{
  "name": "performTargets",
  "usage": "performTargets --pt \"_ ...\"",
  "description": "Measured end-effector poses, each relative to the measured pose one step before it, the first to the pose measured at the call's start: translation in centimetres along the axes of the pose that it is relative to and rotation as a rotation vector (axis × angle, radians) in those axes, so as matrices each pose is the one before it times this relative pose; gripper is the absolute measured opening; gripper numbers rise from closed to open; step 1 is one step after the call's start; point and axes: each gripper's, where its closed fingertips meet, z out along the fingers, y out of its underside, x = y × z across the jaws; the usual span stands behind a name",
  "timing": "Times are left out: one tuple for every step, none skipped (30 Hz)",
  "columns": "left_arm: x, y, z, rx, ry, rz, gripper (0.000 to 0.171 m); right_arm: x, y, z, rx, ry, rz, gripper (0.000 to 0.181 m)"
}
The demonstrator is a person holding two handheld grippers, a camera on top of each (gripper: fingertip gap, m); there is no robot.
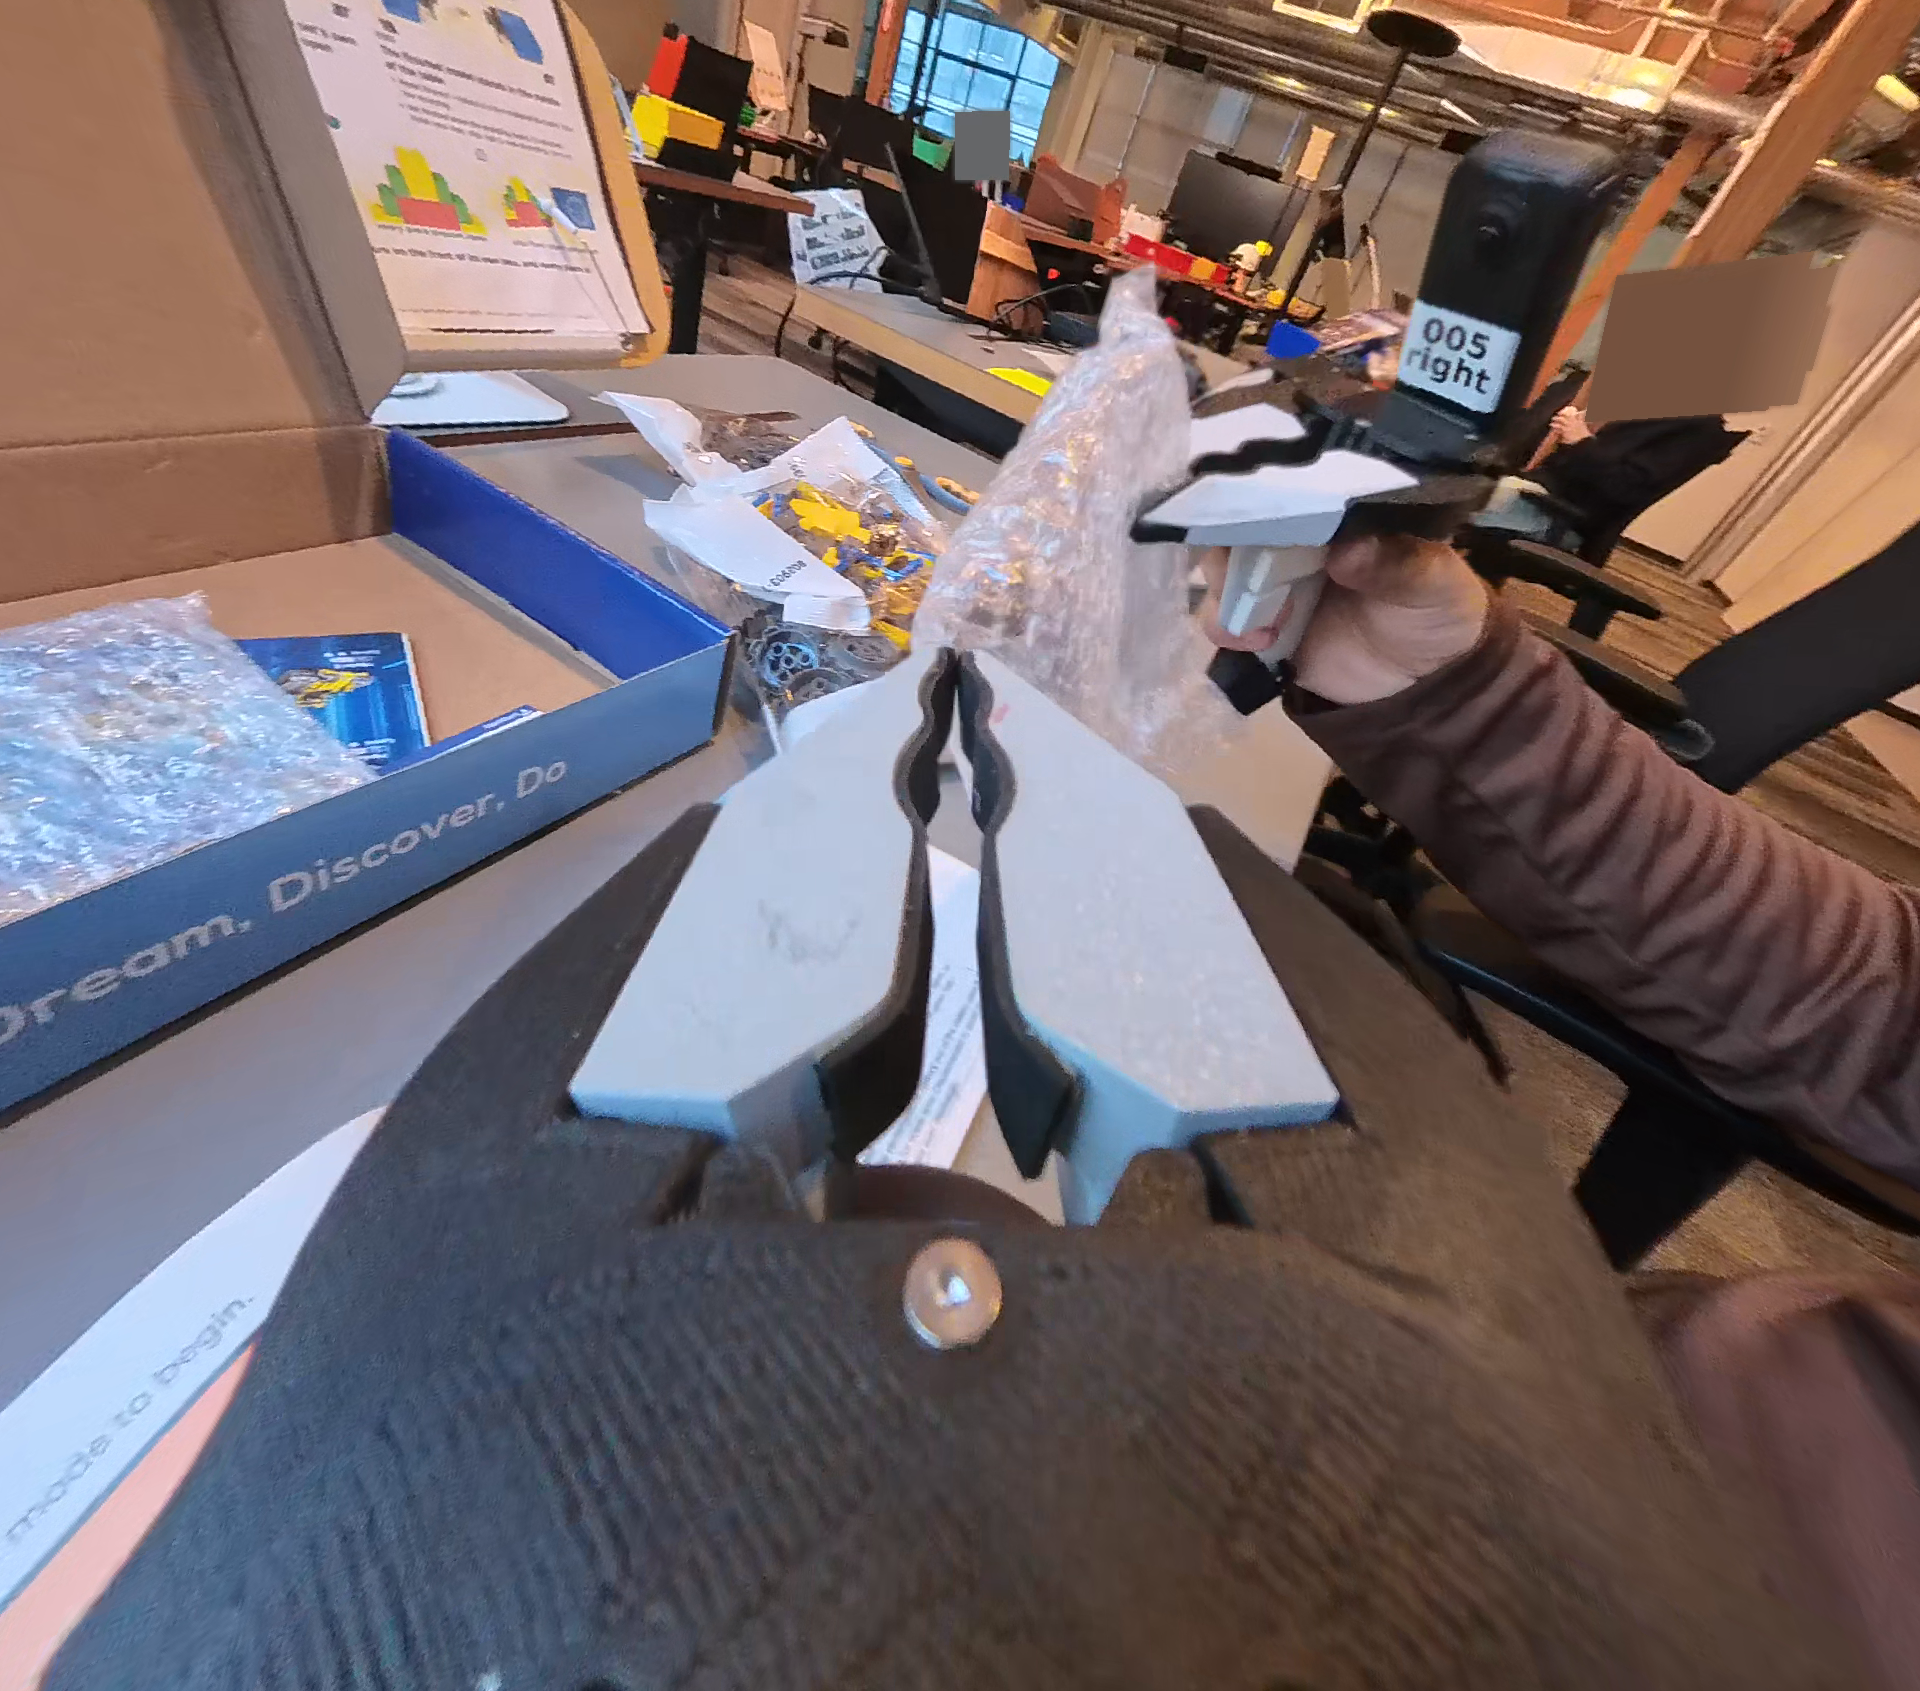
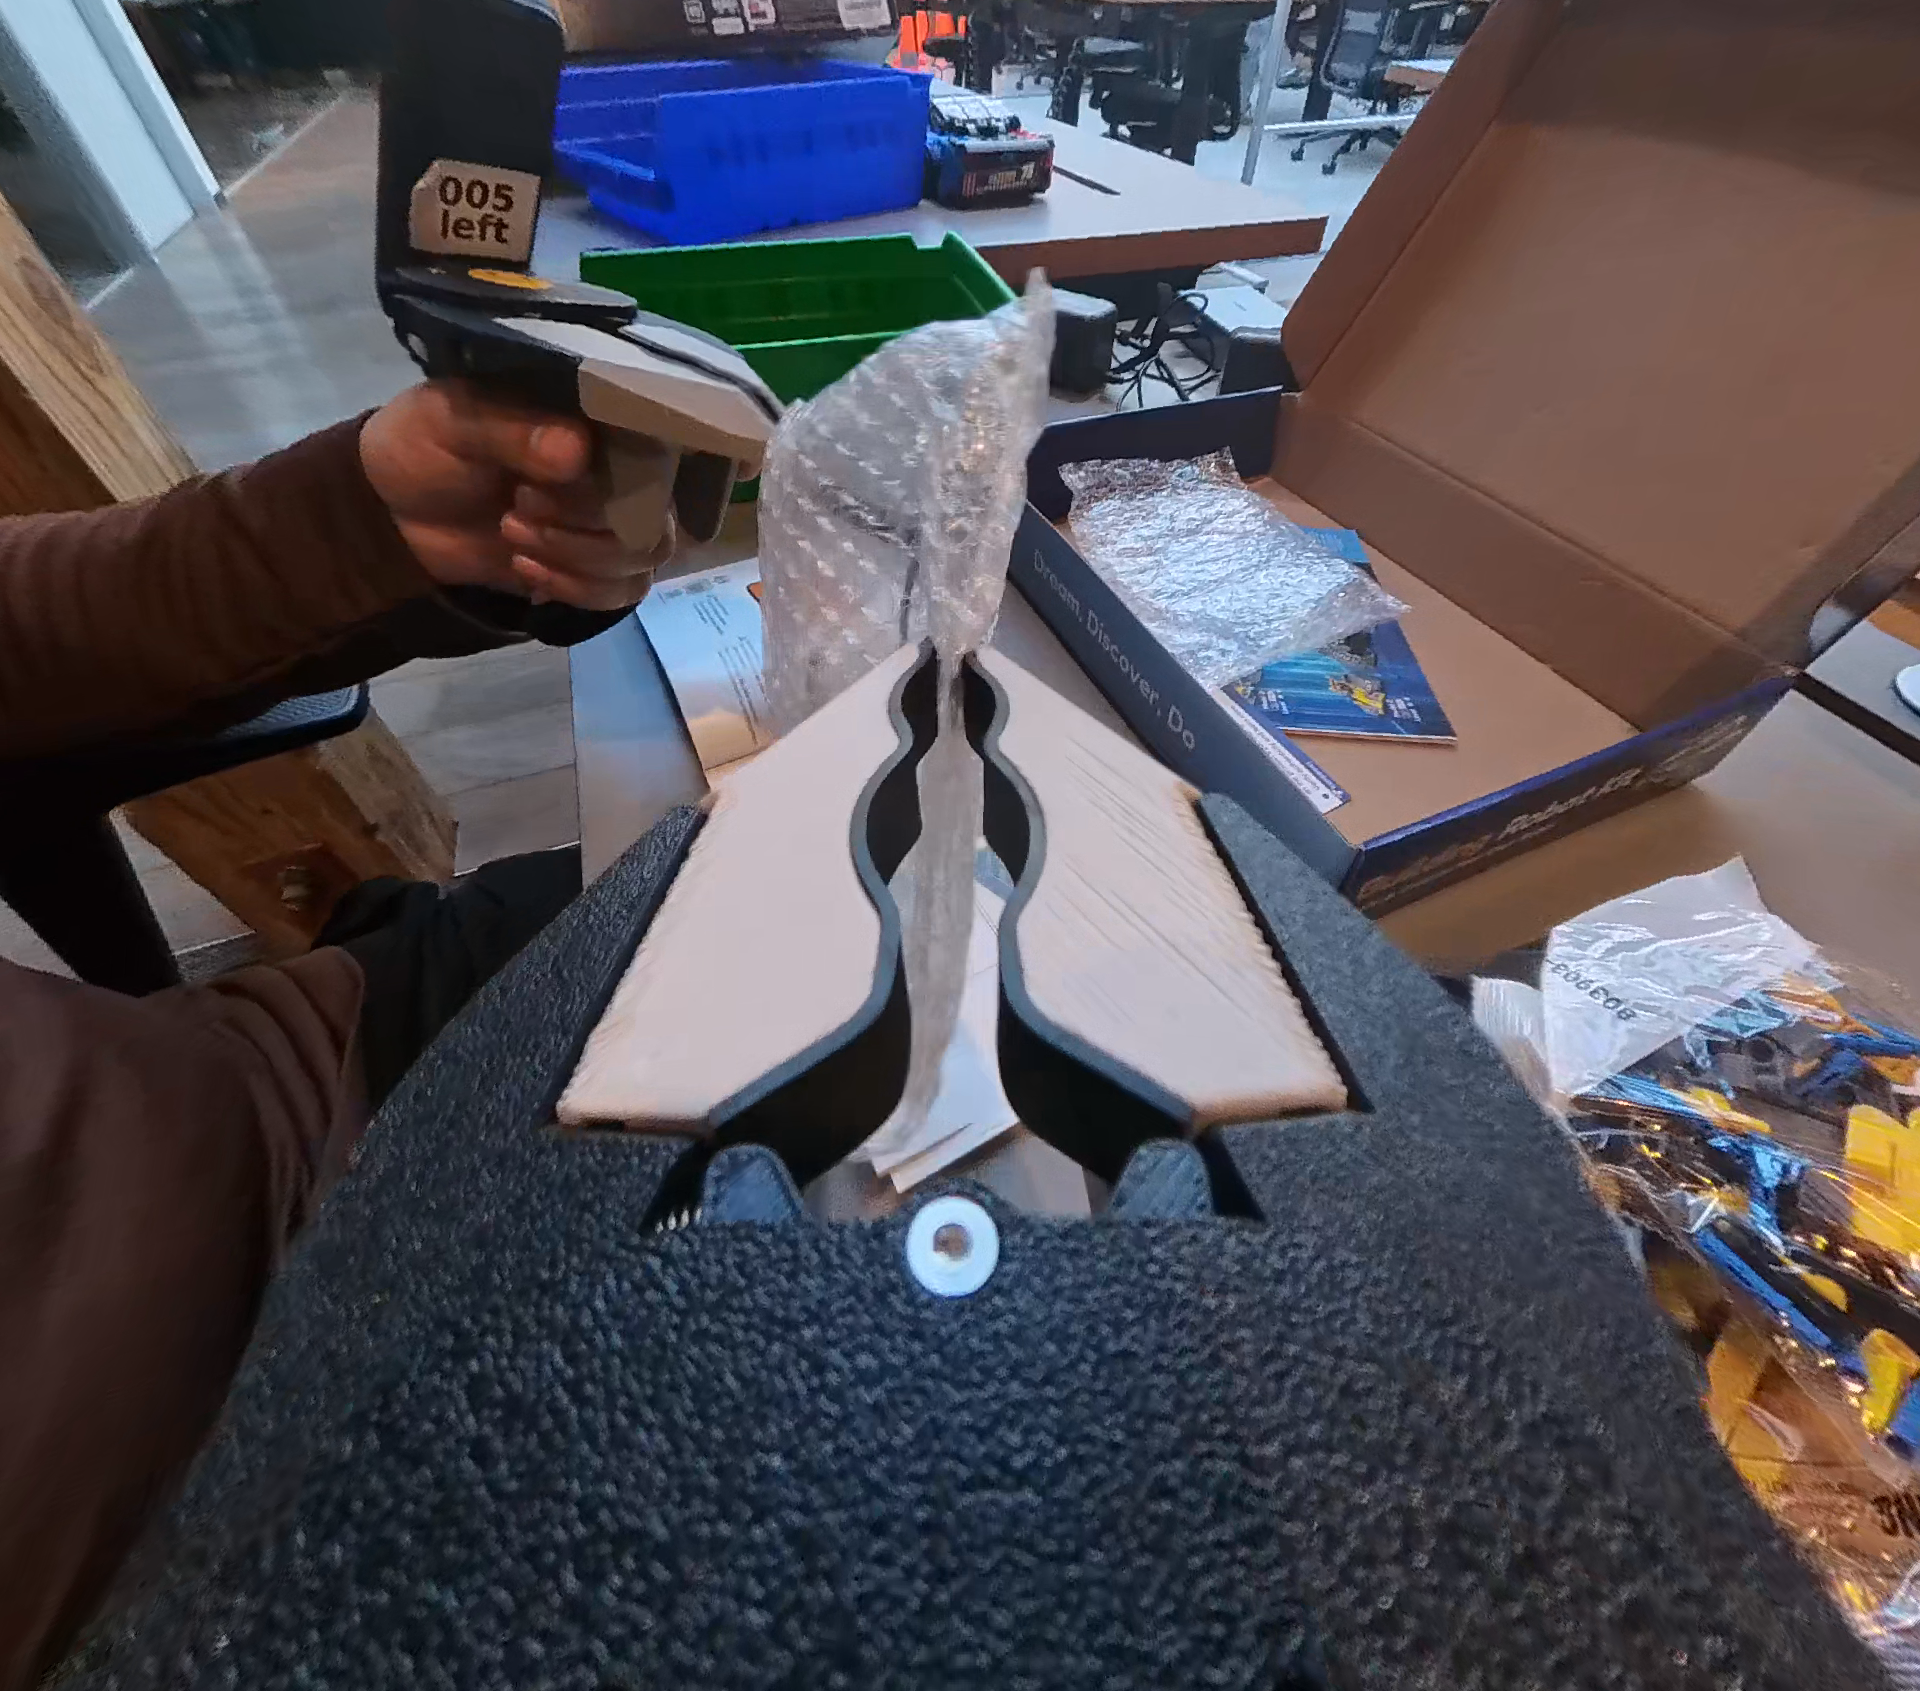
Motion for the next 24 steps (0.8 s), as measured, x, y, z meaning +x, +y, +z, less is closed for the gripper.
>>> performTargets --pt "-0.278 0.082 0.007 0.00101 -0.01 0.0014 0.0 0.116 0.252 0.132 -0.0034 0.0028 -0.0012 0.003" --pt "-0.183 0.197 0.025 -0.00766 -0.0004 -0.0094 0.0 0.209 0.144 0.09 0.0017 0.0096 -0.0026 0.003" --pt "-0.069 0.188 0.027 -0.0069 0.0077 -0.016 0.0 0.1 0.025 0.048 0.0078 0.0038 -0.002 0.003" --pt "-0.066 0.188 0.049 -0.00756 0.0089 -0.0159 0.0 -0.104 -0.067 0.023 0.0121 -0.0093 0.0033 0.002" --pt "-0.181 0.302 0.065 -0.01421 0.0025 -0.0093 0.0 -0.157 -0.078 -0.009 0.0093 -0.0138 0.0079 0.002" --pt "-0.32 0.388 0.061 -0.01768 -0.0053 -0.0005 0.001 -0.019 -0.059 -0.031 0.0049 -0.0041 0.005 0.002" --pt "-0.354 0.43 0.084 -0.01837 -0.0071 -0.0054 0.012 0.06 -0.048 -0.067 0.0029 0.0018 0.0 0.002" --pt "-0.166 0.43 0.108 -0.01808 0.0056 -0.0099 0.019 -0.004 -0.068 -0.078 0.0031 -0.0022 0.0006 0.002" --pt "-0.072 0.356 0.108 -0.01465 0.0117 -0.0156 0.024 0.005 -0.129 -0.103 0.0056 -0.0033 0.0044 0.002" --pt "0.028 0.253 0.121 -0.00854 0.0141 -0.0186 0.029 0.026 -0.164 -0.121 0.0084 -0.0023 0.0061 0.002" --pt "0.141 0.229 0.146 -0.00861 0.0176 -0.0147 0.034 -0.001 -0.188 -0.128 0.0108 -0.0047 0.0068 0.002" --pt "0.234 0.283 0.166 -0.01186 0.0193 -0.0059 0.037 -0.051 -0.217 -0.131 0.012 -0.0073 0.0081 0.002" --pt "0.252 0.245 0.153 -0.01011 0.0151 0.0022 0.04 -0.031 -0.182 -0.123 0.0105 -0.0068 0.0084 0.002" --pt "0.288 0.112 0.127 -0.00368 0.0122 0.0089 0.043 -0.019 -0.119 -0.086 0.0069 -0.0052 0.0067 0.002" --pt "0.294 -0.121 0.054 0.00825 0.008 0.0143 0.043 -0.002 -0.043 -0.044 0.0026 -0.0021 0.0035 0.002" --pt "0.322 -0.259 -0.004 0.01531 0.0071 0.014 0.04 0.049 0.033 -0.006 -0.0003 0.0022 0.0004 0.002" --pt "0.441 -0.298 -0.029 0.01572 0.0151 0.0102 0.037 0.029 0.076 0.031 -0.0014 0.0022 -0.0005 0.002" --pt "0.555 -0.291 -0.036 0.01432 0.0231 0.0036 0.035 -0.009 0.101 0.09 -0.0021 -0.0002 0.0004 0.002" --pt "0.667 -0.254 -0.025 0.0117 0.0329 0.0015 0.035 0.006 0.117 0.109 -0.0028 0.0012 0.0008 0.002" --pt "0.59 -0.18 -0.009 0.0073 0.0302 -0.0023 0.035 0.042 0.132 0.125 -0.0033 0.0033 0.0009 0.002" --pt "0.277 -0.09 0.004 0.00183 0.0134 -0.0049 0.038 0.018 0.121 0.117 -0.0018 0.0006 0.0025 0.002" --pt "-0.106 -0.046 -0.013 0.00143 -0.0085 0.0001 0.036 -0.034 0.053 0.091 0.0018 -0.0034 0.0052 0.002" --pt "-0.251 -0.03 -0.046 0.00332 -0.0165 0.0086 0.024 -0.059 -0.009 0.042 0.0044 -0.0063 0.0071 0.002" --pt "-0.26 -0.073 -0.076 0.00818 -0.0149 0.0103 0.01 -0.067 -0.014 0.001 0.0036 -0.007 0.0069 0.002"
